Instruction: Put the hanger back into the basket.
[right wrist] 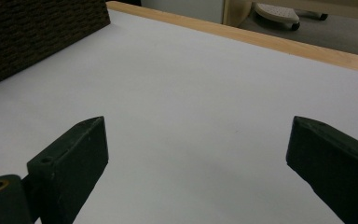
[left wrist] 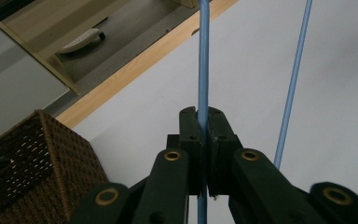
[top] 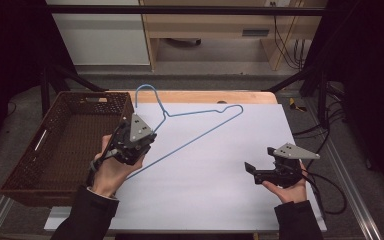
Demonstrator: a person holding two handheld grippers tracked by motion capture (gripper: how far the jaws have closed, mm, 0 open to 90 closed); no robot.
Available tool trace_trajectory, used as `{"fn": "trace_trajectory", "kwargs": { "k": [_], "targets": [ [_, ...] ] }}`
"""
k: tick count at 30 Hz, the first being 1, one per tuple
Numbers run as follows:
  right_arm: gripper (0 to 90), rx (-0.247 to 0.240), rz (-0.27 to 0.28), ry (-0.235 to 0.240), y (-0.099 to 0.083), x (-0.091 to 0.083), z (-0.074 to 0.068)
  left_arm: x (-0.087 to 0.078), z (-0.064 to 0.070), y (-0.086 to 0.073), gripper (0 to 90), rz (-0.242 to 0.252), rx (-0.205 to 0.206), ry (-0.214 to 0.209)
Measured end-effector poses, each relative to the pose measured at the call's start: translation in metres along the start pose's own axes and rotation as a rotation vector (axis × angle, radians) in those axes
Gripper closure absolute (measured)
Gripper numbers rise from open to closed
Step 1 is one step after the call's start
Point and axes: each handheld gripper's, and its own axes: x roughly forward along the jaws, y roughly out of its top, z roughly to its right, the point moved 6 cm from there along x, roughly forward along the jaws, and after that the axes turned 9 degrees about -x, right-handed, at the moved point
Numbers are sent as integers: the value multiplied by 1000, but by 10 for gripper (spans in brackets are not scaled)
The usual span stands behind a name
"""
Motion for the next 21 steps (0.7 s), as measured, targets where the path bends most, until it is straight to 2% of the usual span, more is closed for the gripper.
{"fn": "trace_trajectory", "kwargs": {
  "k": [1, 8, 13, 14, 16, 18, 21],
  "targets": [
    [62, 0, 0, 0, 0, 0, 0, 0, 0, 0, 869, 0, 0, 0],
    [61, -3, -3, -5, 0, 0, 0, -9, -22, 2, 869, -4, -22, 21],
    [61, -4, -8, -3, -1, 1, 0, -12, -33, 2, 869, -14, -20, 35],
    [61, -4, -7, -4, -1, 1, 0, -15, -40, 2, 869, -16, -22, 45],
    [61, -7, -5, -3, 0, 0, 1, -16, -43, 2, 869, -17, -25, 49],
    [62, -2, -3, -6, 0, 0, 1, -19, -53, 1, 869, -15, -45, 60],
    [62, -8, -1, -4, 0, 0, 1, -22, -60, 0, 869, -18, -44, 69]
  ]
}}
